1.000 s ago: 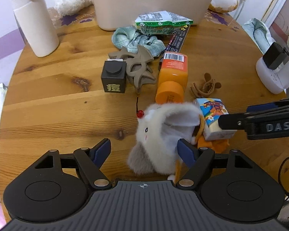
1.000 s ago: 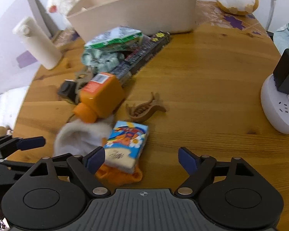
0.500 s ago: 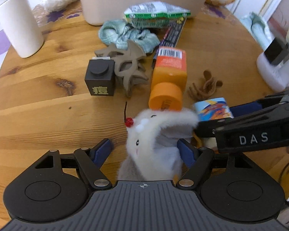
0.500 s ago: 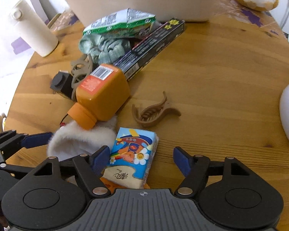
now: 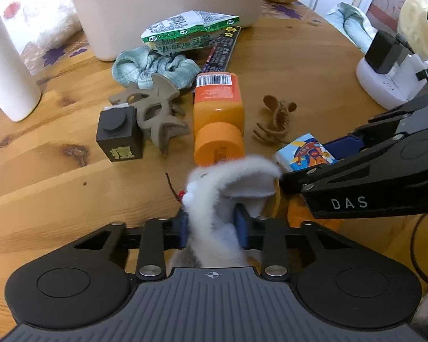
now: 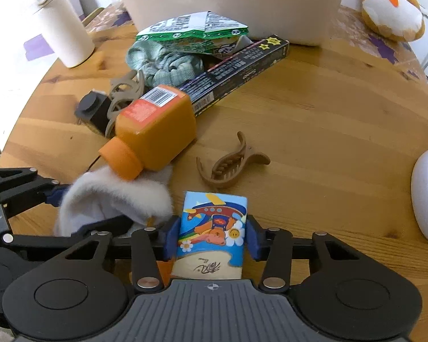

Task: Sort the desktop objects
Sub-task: 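Grasp the grey plush with left tool while right tool grasps the tissue pack, then carry grey plush and tissue pack into the basket and open both tools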

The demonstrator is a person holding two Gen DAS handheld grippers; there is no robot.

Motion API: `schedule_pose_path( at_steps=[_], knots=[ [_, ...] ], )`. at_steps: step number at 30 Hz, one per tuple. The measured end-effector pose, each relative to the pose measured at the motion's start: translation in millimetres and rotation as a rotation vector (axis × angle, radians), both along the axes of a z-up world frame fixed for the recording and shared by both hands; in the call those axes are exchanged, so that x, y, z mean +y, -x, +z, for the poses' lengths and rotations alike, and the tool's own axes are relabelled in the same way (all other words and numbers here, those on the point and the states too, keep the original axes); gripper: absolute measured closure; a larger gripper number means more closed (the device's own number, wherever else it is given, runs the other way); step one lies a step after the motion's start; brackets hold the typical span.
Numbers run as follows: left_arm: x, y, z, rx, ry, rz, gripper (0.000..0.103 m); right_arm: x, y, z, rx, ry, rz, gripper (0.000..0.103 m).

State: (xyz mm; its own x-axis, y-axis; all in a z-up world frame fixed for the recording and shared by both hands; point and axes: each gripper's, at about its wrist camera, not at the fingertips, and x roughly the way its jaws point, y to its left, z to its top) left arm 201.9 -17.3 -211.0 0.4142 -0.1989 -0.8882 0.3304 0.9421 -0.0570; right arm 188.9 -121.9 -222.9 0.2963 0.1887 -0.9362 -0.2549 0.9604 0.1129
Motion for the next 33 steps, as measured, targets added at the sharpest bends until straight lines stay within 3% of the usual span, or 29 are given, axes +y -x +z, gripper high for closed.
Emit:
schedule_pose_path(
  at_steps=[7, 14, 24, 33],
  knots=[
    [13.6, 16.6, 8.5, 0.005, 0.031, 0.019, 0.085, -17.3, 14.5, 1.9, 0.025, -0.039, -0.049, 0.06],
    [40.4, 15.5, 28.3, -0.015, 0.052, 0.131, 0.086, -61.3, 16.6, 13.6, 0.006, -0.129, -0.185, 0.06],
    [68.2, 1.2, 71.9, -0.139, 0.021, 0.21, 0.087, -111.4, -10.3, 41.8, -0.099, -0.163, -0.316, 0.06],
    [77.8, -40.5, 115.2, -0.297, -0.043, 0.202, 0.087, -134.8, -49.4, 79.2, -0.246, -0.127, -0.309, 0.06]
  ],
)
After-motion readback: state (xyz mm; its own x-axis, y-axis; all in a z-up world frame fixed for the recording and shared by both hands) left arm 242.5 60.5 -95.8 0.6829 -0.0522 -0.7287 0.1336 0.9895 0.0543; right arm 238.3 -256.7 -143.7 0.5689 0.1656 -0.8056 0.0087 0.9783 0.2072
